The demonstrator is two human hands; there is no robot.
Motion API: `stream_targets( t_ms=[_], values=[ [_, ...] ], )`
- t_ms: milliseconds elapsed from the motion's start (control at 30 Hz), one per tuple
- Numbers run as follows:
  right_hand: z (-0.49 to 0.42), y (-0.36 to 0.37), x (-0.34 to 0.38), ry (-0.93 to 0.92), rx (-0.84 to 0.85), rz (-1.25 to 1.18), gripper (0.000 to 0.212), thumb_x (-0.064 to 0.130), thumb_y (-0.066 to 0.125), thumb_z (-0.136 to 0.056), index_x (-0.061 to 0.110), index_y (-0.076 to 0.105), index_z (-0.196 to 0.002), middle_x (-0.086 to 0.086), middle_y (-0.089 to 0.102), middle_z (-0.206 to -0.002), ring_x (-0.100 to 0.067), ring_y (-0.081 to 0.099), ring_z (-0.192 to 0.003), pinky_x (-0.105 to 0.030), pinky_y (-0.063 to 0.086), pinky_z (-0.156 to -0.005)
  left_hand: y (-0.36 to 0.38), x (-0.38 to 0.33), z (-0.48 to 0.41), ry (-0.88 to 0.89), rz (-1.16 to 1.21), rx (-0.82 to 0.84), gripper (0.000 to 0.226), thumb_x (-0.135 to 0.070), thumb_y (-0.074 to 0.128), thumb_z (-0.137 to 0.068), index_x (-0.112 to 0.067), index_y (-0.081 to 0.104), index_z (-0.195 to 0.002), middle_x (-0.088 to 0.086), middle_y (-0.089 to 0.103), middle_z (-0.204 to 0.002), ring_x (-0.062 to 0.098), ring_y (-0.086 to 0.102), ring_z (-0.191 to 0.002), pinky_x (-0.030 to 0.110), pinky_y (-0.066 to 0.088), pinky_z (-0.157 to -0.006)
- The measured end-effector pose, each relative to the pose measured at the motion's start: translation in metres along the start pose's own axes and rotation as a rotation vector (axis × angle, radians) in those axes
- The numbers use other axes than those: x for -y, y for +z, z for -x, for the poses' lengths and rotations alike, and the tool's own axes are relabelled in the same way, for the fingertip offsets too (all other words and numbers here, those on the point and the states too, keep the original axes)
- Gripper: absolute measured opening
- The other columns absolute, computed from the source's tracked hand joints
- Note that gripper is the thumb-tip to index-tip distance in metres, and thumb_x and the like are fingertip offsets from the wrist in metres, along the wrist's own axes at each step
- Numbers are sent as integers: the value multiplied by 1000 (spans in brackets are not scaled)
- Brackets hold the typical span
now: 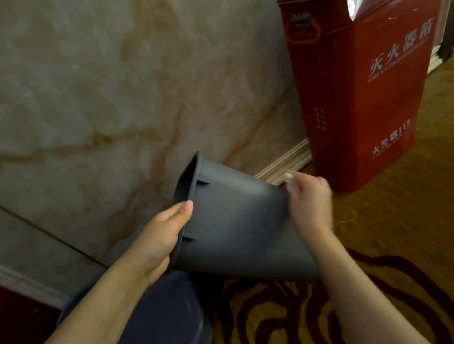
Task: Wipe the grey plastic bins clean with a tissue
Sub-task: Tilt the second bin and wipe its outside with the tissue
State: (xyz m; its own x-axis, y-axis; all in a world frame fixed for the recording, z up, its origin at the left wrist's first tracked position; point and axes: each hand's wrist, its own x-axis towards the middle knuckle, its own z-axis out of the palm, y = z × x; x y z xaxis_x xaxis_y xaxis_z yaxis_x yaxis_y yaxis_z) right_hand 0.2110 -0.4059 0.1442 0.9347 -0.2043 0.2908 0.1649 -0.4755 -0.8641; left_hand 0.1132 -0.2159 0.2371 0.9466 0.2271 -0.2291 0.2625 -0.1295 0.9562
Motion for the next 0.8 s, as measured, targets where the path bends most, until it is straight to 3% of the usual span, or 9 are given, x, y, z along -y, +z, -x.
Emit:
stream_targets(
  t_ms=[100, 167, 267, 400, 500, 567, 667, 800],
  values=[
    [3, 16, 61, -336, 65, -180, 15, 2, 57, -86, 4, 70, -93, -13, 72, -88, -30, 54, -83, -21, 27, -66, 2, -5, -3, -15, -10, 34, 29, -27, 42, -94, -21, 70, -93, -4, 76, -94, 8, 70, -90, 16, 54, -64],
    [2, 23, 72, -384, 100, -231, 17, 4, 55, -88, 4, 70, -96, -11, 72, -90, -28, 53, -84, -17, 26, -66, 3, -7, -6, -22, -18, 42, 29, -26, 42, -94, -20, 70, -92, -4, 76, -91, 8, 70, -87, 18, 55, -64],
    [4, 25, 33, -232, 71, -216, 22, 7, 54, -90, 6, 68, -107, -10, 71, -99, -27, 54, -94, -13, 26, -73, 1, -14, -11, -49, 20, 47, 27, -21, 41, -94, -15, 67, -94, -1, 77, -89, 10, 71, -83, 21, 57, -65],
    [19, 10, -43, 116, -21, -60, 23, 11, 48, -93, 13, 65, -109, -2, 69, -105, -22, 53, -106, -25, 34, -81, -6, -27, -16, -124, 137, 91, 26, -13, 40, -93, -5, 64, -99, 7, 74, -95, 17, 72, -82, 31, 59, -68],
    [25, 0, -57, 158, -82, 15, 19, 8, 52, -91, 8, 66, -104, -7, 70, -102, -25, 54, -103, -28, 35, -80, -5, -33, -16, -149, 145, 125, 26, -10, 40, -92, -5, 63, -101, 7, 76, -88, 18, 72, -82, 31, 59, -71],
    [29, -2, -34, 100, -132, -3, 19, 8, 54, -90, 9, 66, -105, -7, 71, -101, -24, 56, -99, -27, 36, -81, -3, -35, -15, -151, 177, 170, 27, -8, 39, -92, -7, 63, -103, 6, 76, -91, 17, 71, -85, 30, 58, -75],
    [58, 5, 30, -164, -93, -169, 26, 2, 61, -84, 10, 65, -108, -5, 69, -101, -19, 57, -96, -22, 39, -84, 0, -37, -16, -153, 214, 205, 28, -5, 39, -91, -8, 64, -105, 6, 75, -93, 16, 71, -85, 30, 57, -78],
    [107, 21, 84, -367, 24, -314, 33, 2, 66, -80, 9, 63, -113, -4, 67, -110, -12, 54, -101, -14, 37, -93, 5, -42, -16, -159, 174, 222, 21, -8, 40, -93, -6, 60, -90, 9, 69, -76, 15, 68, -66, 26, 57, -66]
  ],
)
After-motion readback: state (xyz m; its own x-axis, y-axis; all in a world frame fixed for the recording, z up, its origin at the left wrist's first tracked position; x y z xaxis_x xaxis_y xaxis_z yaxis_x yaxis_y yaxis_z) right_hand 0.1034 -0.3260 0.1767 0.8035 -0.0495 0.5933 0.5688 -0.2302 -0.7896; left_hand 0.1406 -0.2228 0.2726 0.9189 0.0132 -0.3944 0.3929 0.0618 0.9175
